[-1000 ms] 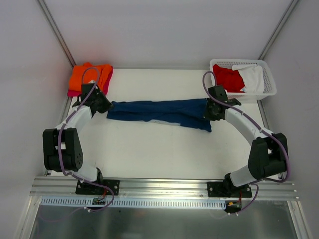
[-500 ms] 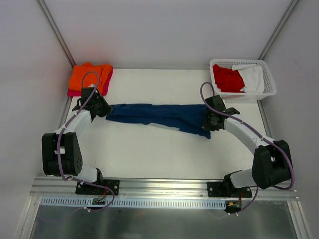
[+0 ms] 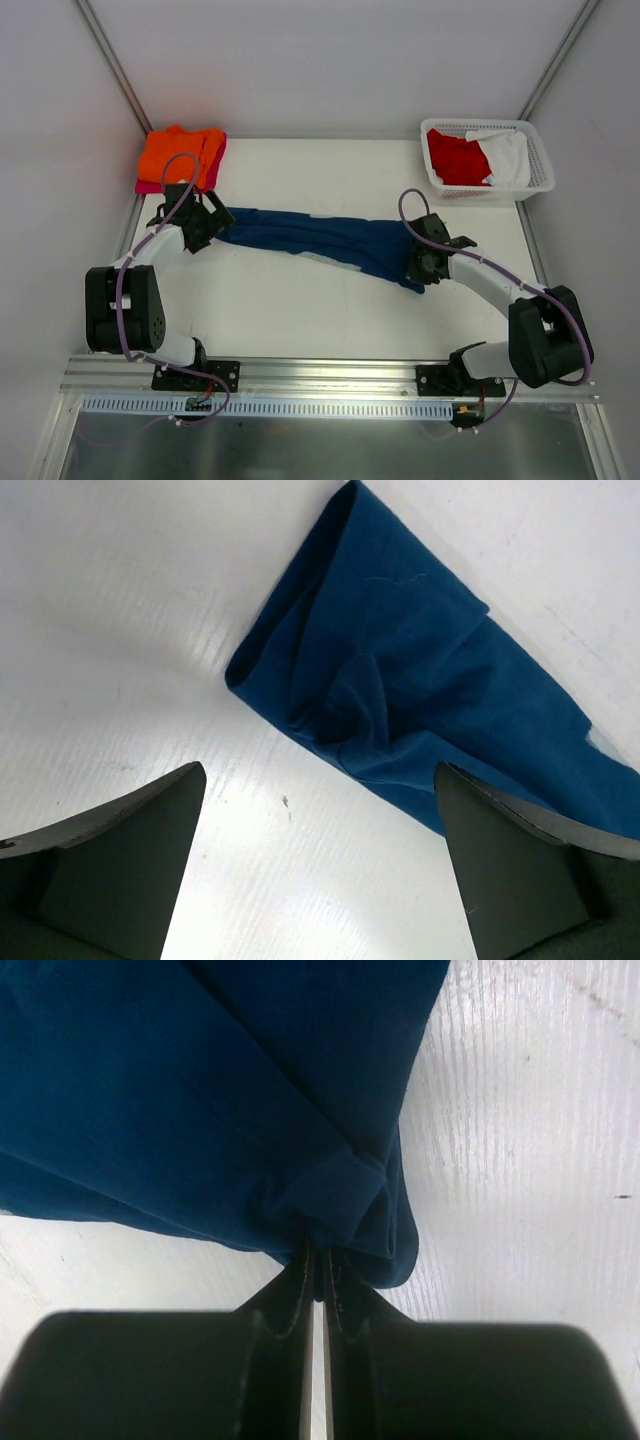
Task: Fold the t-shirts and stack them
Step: Fold the other side of the tshirt into a rectangle
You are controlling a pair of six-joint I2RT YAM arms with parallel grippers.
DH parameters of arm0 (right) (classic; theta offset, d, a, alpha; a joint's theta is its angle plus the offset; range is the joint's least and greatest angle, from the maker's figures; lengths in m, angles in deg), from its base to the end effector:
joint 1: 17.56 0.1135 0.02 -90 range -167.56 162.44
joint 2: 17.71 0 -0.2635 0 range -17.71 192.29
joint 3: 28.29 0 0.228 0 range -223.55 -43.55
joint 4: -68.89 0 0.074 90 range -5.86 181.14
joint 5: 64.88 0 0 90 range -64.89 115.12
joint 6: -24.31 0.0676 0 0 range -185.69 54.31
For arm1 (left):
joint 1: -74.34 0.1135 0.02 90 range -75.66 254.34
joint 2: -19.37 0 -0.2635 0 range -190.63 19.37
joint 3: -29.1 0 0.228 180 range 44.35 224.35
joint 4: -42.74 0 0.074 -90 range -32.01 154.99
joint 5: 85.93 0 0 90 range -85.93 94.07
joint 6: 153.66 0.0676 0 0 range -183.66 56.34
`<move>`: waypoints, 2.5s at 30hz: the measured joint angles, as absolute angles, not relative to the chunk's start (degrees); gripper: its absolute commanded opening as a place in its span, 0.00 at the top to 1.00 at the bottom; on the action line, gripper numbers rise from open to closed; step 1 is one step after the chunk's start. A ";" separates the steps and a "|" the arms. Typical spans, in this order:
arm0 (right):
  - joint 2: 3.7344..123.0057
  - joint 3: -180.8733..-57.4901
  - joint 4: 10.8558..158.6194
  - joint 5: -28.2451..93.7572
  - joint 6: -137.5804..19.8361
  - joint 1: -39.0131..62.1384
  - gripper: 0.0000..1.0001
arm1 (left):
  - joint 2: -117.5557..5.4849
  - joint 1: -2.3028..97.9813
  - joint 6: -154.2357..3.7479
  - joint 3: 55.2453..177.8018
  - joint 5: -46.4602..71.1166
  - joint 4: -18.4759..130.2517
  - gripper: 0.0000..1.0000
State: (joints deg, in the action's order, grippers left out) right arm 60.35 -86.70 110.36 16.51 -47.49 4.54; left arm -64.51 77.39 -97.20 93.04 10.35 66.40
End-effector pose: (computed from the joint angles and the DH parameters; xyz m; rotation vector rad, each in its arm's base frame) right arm 0.2338 0.0840 0.1713 -0.0384 2.6180 0.0472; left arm 0.3084 0.0090 0.2004 -0.6878 2.2570 -0.3907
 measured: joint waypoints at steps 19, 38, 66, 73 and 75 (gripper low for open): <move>56.79 -81.63 107.32 15.27 -44.69 8.24 0.01 | -52.81 77.37 -97.25 88.43 7.86 67.51 0.01; 40.85 -95.77 123.41 7.66 -45.28 10.49 0.00 | -40.68 75.75 -97.60 89.19 8.76 66.00 0.01; 78.23 -100.12 103.74 19.40 -49.39 -1.31 1.00 | -34.87 75.03 -97.12 88.43 11.20 66.42 0.01; 78.12 -100.26 103.43 19.60 -49.50 -1.64 0.99 | -34.82 74.98 -97.12 88.43 11.23 66.44 0.01; 79.45 -102.57 105.42 20.01 -49.92 -1.95 0.99 | -34.54 74.24 -97.14 88.43 11.07 66.50 0.01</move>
